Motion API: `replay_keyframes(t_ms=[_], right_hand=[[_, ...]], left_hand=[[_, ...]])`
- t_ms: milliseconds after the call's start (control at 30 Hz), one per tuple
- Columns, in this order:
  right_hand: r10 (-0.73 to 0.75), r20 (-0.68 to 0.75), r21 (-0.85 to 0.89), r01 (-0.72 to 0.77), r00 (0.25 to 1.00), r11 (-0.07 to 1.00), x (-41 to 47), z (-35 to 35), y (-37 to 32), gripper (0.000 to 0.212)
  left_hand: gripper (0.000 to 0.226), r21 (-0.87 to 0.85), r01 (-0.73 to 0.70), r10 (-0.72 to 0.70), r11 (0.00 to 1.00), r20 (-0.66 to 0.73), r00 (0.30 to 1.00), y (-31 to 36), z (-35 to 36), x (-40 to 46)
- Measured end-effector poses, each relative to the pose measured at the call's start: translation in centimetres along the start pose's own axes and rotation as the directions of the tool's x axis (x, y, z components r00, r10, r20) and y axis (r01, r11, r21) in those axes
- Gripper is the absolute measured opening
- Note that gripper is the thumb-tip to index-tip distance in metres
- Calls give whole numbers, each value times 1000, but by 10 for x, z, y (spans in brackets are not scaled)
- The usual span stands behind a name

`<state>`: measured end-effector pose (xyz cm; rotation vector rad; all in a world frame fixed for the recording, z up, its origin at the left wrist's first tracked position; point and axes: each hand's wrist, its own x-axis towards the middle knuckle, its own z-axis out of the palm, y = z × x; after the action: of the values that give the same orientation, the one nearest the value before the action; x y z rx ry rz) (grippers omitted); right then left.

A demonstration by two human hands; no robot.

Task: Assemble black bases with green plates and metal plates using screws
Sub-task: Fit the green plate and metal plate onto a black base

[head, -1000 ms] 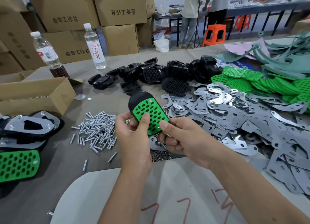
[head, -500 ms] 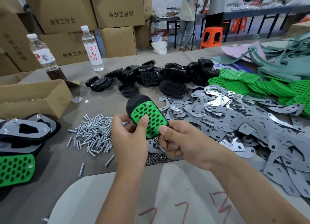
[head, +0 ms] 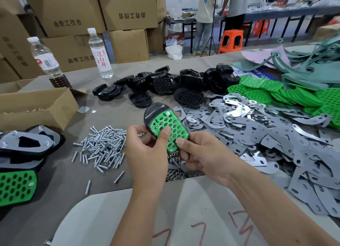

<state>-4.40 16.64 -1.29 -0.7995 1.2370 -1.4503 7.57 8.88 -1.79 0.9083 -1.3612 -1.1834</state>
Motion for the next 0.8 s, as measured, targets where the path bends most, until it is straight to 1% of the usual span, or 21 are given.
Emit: replay_keyframes(t_ms=[67,133,200,267,333,400,433,500,600,667,733,767,800], right_hand=[[-33,-16,-28,32,999,999,1,0,1,15],[-64,-36,-44,62,997,997,3,-1,3,11],[-105,-96,-104,95,990,990,4,-2,6,10],[-171,-160,-252,127,972,959,5,-3,9,8],[-247,-194,-420,147,949,895,7,-4,11,10],[-319,-183,-522,183,930,833,7,-5,12,13],[-340,-167,-540,203,926,817,7,-4,12,14],[-337,-139,-494,230,931,839,7,-2,12,16],[-265,-124,-346,209,956,915,8,-3,12,22],[-243,-114,-300,200,963,933,8,-4,11,18],[-252,-156,-217,215,955,952,8,-4,8,10],[-254,-202,-170,222,946,960,8,-5,6,8],[-252,-255,-138,223,933,965,8,-7,3,8]], left_hand=[[40,-89,58,-58,994,5,998,-2,-1,3],[37,-116,93,-90,989,29,996,-4,-3,6],[32,-121,140,-133,983,62,989,-8,-3,7],[27,-126,187,-177,974,86,980,-10,-1,8],[26,-123,210,-199,970,95,975,-9,0,9],[25,-115,211,-198,971,113,974,-6,-1,10],[25,-116,210,-195,971,127,973,-5,-2,11],[24,-126,212,-193,969,149,970,-3,-5,12],[25,-150,209,-184,966,166,969,-1,-6,11],[25,-148,197,-169,969,184,968,1,-5,10],[22,-126,189,-156,974,234,960,1,-6,10],[22,-77,165,-140,983,260,956,0,-6,9],[25,36,100,-106,994,283,953,-1,-8,10]])
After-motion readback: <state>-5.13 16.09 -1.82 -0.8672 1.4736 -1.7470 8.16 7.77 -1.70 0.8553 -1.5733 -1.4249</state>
